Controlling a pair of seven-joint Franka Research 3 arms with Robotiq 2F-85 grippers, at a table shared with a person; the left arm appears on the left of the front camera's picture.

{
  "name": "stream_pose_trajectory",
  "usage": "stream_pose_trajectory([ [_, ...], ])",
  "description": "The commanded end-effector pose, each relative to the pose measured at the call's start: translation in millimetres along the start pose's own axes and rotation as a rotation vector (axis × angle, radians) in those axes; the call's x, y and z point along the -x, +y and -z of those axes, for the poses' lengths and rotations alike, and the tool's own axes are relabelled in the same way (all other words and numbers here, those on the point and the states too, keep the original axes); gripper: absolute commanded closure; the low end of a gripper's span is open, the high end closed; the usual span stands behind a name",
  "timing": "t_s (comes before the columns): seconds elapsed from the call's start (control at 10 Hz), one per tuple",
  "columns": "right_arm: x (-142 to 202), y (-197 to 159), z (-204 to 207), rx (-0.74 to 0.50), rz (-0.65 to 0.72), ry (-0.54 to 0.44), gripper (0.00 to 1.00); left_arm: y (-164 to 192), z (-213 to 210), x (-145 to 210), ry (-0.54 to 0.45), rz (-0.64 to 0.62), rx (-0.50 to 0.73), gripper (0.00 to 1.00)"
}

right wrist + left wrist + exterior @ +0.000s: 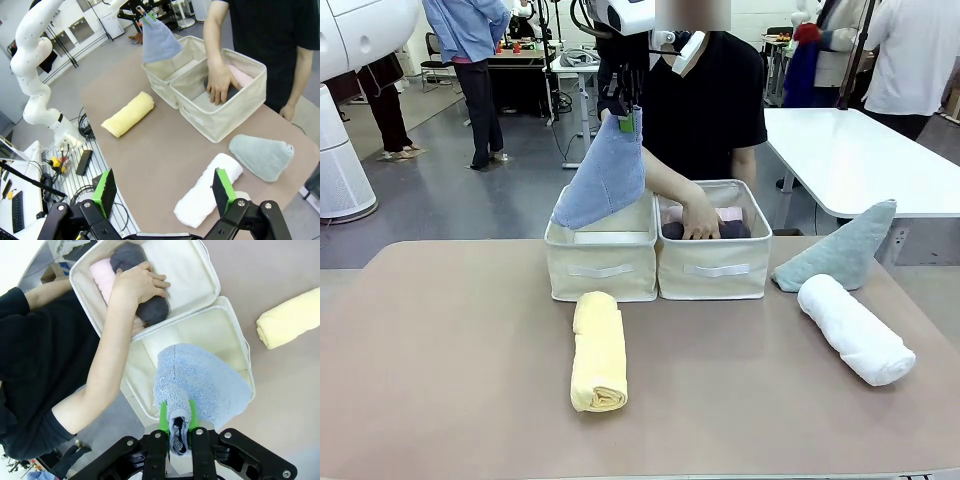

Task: Sort the towels based on their folding style.
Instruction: Pick up one triangle-folded towel and place it in the left Fabric basket.

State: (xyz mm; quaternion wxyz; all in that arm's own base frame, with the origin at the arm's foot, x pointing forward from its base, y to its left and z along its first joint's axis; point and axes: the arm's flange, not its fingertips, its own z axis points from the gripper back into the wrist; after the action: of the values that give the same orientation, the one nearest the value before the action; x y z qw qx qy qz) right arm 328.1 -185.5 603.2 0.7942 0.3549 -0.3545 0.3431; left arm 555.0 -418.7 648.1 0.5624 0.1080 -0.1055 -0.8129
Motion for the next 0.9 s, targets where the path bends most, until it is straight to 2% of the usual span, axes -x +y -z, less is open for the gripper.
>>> stream_pose_trajectory([
  [0.0,1.1,-0.8,0.5,-0.001,-0.009,-0.01,0.0,6.7,14.3,1.1,-0.017,0.106,0.007,0.85],
  [0.3,1.1,-0.8,0.5,-0.001,-0.009,-0.01,0.0,2.3,45.1,-10.2,-0.05,0.258,0.065,0.85],
  [0.8,1.1,-0.8,0.5,-0.001,-0.009,-0.01,0.0,-21.5,89.2,-9.2,-0.043,0.329,0.149,0.85],
])
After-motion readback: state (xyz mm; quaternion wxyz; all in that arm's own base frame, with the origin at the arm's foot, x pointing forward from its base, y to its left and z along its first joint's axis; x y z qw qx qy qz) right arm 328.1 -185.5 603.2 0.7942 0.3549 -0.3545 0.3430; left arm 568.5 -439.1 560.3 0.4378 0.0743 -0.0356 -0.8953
